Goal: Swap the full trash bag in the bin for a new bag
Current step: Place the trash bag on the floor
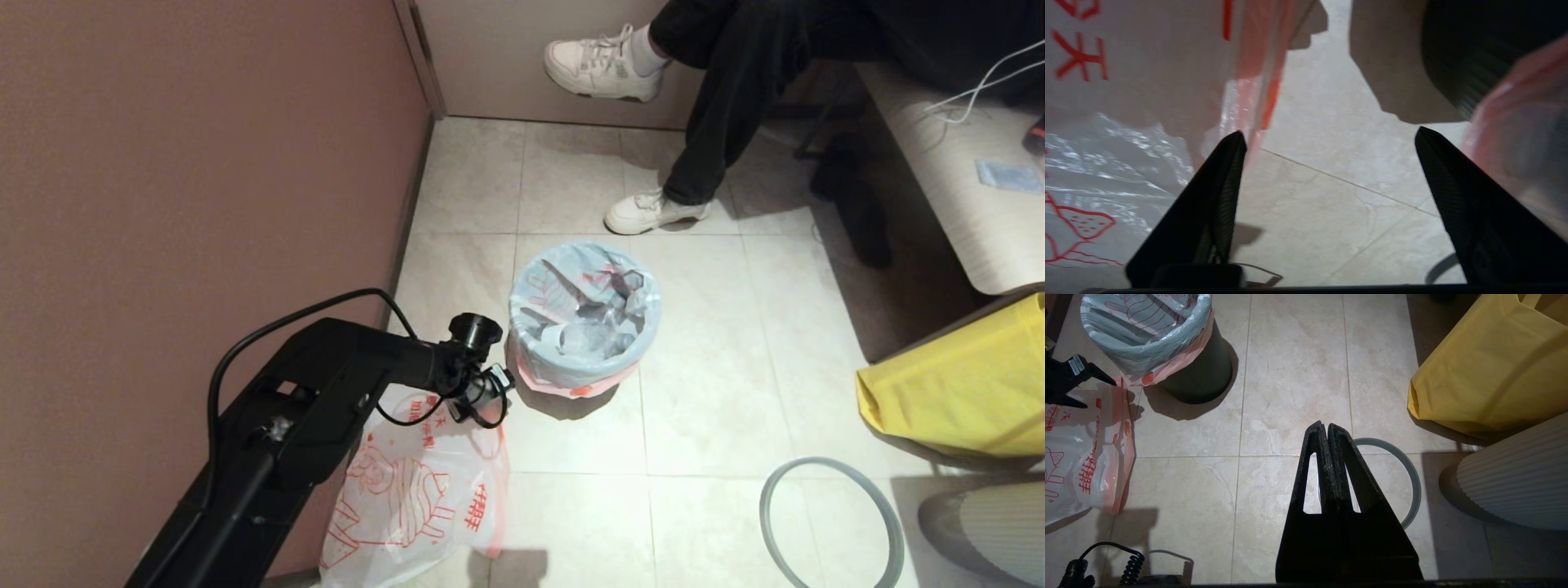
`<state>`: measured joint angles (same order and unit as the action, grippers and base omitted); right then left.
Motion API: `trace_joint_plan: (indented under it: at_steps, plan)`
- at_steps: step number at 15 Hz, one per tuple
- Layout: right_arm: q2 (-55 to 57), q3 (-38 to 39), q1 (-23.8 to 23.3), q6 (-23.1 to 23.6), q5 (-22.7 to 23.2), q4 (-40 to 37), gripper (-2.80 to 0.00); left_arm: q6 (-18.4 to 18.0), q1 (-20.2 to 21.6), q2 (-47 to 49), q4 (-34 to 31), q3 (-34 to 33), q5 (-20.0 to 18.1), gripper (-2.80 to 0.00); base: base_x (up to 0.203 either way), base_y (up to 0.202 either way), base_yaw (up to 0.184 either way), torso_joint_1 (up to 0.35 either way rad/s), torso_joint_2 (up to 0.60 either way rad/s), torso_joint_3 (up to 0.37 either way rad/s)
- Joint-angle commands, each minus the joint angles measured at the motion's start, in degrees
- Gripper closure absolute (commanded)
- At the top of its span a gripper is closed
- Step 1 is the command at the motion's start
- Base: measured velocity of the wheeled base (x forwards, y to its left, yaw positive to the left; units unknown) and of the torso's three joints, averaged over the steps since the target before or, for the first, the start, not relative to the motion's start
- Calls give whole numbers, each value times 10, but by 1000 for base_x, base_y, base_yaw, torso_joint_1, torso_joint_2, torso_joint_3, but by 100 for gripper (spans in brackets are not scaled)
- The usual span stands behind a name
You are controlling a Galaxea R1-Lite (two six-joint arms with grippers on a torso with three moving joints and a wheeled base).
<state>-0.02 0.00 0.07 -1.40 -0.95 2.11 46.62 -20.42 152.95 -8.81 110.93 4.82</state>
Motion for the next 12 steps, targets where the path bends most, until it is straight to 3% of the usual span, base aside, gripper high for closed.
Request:
trace_joint_plan:
  at_steps: [1,5,7,12]
  plan:
    - [0,0,0,0,0,0,0,9,5,-13,1,1,-12,0,0,0,0,0,0,0]
    - [0,0,0,0,0,0,0,-3,-4,-5,92,5,-41,0,0,0,0,0,0,0]
    - [0,0,0,0,0,0,0,-8,-4,-5,101,7,-66,0,0,0,0,0,0,0]
    - [0,0,0,0,0,0,0,0,0,-24,110,5,-71,0,0,0,0,0,0,0]
